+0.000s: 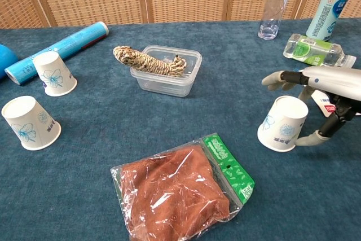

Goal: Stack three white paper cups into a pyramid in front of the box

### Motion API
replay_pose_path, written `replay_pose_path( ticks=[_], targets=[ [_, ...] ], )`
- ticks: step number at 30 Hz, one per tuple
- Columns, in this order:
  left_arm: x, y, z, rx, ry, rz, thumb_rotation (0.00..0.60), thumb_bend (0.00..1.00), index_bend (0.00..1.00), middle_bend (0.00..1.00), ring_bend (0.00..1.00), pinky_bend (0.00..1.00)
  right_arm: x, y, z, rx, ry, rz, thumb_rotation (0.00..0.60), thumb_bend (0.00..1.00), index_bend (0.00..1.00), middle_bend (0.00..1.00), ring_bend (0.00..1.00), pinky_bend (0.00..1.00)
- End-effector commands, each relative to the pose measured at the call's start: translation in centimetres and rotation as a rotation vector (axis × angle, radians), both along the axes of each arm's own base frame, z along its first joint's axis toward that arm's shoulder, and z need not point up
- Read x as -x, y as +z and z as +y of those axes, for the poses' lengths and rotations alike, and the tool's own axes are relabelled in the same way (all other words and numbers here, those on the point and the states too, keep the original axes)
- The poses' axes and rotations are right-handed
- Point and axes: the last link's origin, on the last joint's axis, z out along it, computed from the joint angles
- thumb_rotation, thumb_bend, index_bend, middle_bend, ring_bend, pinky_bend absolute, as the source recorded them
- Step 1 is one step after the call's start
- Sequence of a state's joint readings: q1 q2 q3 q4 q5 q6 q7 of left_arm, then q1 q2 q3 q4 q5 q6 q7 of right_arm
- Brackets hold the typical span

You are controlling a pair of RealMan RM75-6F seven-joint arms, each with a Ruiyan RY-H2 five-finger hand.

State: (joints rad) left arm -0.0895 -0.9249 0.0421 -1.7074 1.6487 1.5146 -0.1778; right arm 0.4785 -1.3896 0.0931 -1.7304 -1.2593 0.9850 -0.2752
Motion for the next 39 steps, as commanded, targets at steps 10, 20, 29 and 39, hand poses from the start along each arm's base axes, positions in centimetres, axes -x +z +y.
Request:
replay_pose_path(
  ticks=[10,20,29,39],
  targets=[
    [0.0,0.1,-0.1,-0.001,-0.002,-0.003,0.6,0.35,0.0,0.0,0.0,0.0,-0.3,-0.6,0.1,0.06,0.025,-0.017,0.6,0.38,0.36,0.37,0.28,0.32],
    [0.0,0.1,-0.1,0.002,-0.002,-0.004,0.6,0.35,0.0,0.0,0.0,0.0,-2.1,0.3,1.1,0.073,0.074,-0.052,0.6,0.38,0.36,0.37,0.28,0.32],
    [-0.1,-0.1,-0.2,0.008,-0.005,-0.004,0.6,0.35,0.0,0.0,0.0,0.0,-7.6,0.4,2.2,0.07,0.196,-0.125,0.6,0.39,0.36,0.37,0.28,0.33],
    [-0.1,0.2,-0.3,0.003,-0.005,-0.012,0.6,0.35,0.0,0.0,0.0,0.0,-11.9,-2.7,0.6,0.059,0.238,-0.091,0.6,0.4,0.36,0.37,0.28,0.34]
  ],
)
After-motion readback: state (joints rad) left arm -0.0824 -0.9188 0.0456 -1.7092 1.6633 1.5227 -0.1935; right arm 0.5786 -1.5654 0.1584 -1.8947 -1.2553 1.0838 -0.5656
